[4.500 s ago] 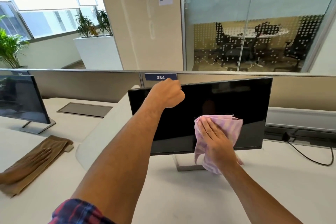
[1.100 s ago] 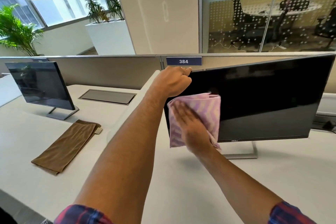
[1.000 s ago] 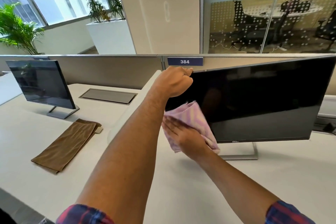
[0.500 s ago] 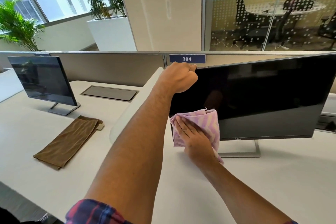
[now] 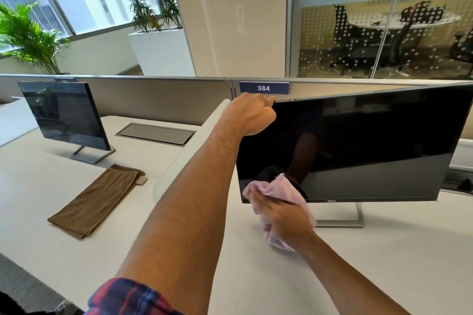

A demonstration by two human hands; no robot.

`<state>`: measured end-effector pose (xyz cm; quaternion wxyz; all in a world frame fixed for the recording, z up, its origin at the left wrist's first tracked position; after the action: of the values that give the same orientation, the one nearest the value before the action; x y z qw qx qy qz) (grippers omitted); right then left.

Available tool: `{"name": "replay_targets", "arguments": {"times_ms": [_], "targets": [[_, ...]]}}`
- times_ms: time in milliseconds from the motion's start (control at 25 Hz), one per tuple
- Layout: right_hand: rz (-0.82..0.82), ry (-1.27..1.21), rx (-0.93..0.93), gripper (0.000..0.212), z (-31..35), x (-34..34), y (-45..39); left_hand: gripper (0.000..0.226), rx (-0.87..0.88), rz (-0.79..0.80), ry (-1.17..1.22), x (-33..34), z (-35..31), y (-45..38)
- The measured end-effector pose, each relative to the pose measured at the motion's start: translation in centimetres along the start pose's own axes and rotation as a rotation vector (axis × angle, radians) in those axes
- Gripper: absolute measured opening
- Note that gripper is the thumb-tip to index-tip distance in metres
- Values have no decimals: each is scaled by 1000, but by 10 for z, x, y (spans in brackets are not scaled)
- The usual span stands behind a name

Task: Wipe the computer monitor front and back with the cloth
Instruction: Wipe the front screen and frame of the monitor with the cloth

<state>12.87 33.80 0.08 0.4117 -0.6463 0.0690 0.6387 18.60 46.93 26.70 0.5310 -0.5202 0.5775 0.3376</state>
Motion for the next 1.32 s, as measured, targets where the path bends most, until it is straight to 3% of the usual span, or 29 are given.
{"name": "replay_targets", "arguments": {"times_ms": [120,240,320,400,520,640,680,800,920,960,1040,1080,1200,1240,1320], "targets": [[-134,-139,258,86,-18,-9,8,21,-5,30,1,1,-2,-1],[-91,-80,112,92,-15,3,17,30,-34,13,-74,-1,-6,-1],[-181,-168,215,80,-27,2,23,35,-54,-12,-114,0,-11,1],[-226,-105,323,74,-32,-9,26,34,-56,-17,-118,1,-18,2],[-135,74,96,78,-41,-18,40,50,-19,-25,-210,9,-31,5],[-250,17,345,69,-69,-34,49,74,20,4,-279,20,-53,1],[-256,27,355,72,-74,-36,51,75,32,0,-286,23,-62,-2],[-175,115,101,69,-82,-39,67,74,77,-21,-280,35,-92,-13],[-338,44,394,53,-108,-57,81,73,29,-103,-295,50,-106,-17],[-320,80,389,55,-109,-60,86,73,10,-137,-310,53,-107,-17],[-200,149,151,67,-113,-58,100,74,-2,-176,-356,58,-109,-18],[-181,150,118,73,-117,-60,107,74,-5,-181,-377,59,-109,-19],[-350,41,435,70,-133,-77,114,75,-14,-191,-394,59,-108,-18],[-339,44,443,70,-133,-78,116,74,-11,-200,-380,59,-108,-18],[-248,117,230,74,-130,-77,121,72,10,-212,-346,59,-106,-19]]}}
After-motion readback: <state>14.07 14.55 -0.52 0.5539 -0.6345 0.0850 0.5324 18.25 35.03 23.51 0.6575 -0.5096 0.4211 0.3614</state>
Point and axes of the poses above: each hand's wrist, its own y-axis away from the middle knuckle, its own x-axis out of the palm, z = x × y, the point moved 2 cm from there along -y, towards the middle knuckle, and after that the axes turned 2 degrees about -x, right-handed, at the moved point
